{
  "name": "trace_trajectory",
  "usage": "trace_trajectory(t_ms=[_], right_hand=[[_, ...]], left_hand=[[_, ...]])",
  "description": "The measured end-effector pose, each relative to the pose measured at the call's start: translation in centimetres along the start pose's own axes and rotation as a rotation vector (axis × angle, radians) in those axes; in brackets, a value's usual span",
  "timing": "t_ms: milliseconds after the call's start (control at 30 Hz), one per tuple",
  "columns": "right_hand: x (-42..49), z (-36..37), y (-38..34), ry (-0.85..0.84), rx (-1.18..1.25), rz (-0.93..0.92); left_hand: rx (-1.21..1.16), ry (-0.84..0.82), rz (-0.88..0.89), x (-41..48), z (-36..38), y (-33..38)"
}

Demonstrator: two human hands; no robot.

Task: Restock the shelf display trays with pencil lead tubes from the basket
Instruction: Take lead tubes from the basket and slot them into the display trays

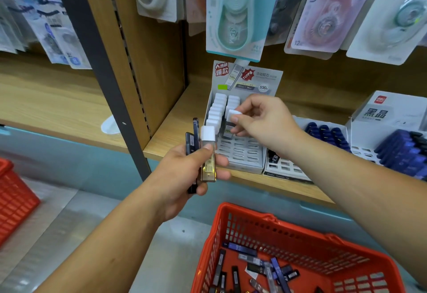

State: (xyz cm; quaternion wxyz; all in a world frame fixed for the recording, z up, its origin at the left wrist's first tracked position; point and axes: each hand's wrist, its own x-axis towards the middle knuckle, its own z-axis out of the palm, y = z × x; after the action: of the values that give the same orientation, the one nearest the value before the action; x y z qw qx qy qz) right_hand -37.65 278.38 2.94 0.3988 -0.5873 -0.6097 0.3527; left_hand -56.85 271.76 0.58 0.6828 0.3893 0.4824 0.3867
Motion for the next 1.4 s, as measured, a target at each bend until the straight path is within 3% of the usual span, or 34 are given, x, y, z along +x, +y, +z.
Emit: trace_trajectory(t_ms=[300,567,633,700,800,900,1000,1200,1400], right_hand=[[1.3,0.6,0.1,0.114,-0.393,-0.154],[1.1,0.1,0.2,0.064,-0.596,-0.231],[0.5,-0.4,-0.6,0.075,-0.501,-0.197],[-0.5,-0.9,-1.8,0.029,-0.221,-0.075],[-2.2,-1.7,-2.9,-0.269,0.253,0.100],[-3.0,-2.0,-2.5,-0.375,0.401,0.068],[-3.1,-1.7,-2.4,-0.323,0.383,0.046],[-1.5,-2.9,-2.3,-0.012,0.243,0.038],[-0.7,-1.1,-1.0,0.052,0.027,-0.030]], left_hand=[[0.022,0.012,0.050,0.2,-0.2,-0.4],[0.092,0.048,0.058,0.9,-0.6,-0.9],[0.057,0.057,0.095,1.2,-0.5,-1.0],[-0.008,0.045,0.104,1.2,-0.2,-0.8],[-0.187,-0.025,0.060,1.2,0.2,-0.2],[-0.243,-0.081,0.019,1.1,0.5,0.0],[-0.118,-0.075,0.028,0.8,1.0,-0.1],[0.195,0.184,0.043,0.4,0.2,-0.8],[0.160,0.070,0.002,0.1,0.6,-0.3]])
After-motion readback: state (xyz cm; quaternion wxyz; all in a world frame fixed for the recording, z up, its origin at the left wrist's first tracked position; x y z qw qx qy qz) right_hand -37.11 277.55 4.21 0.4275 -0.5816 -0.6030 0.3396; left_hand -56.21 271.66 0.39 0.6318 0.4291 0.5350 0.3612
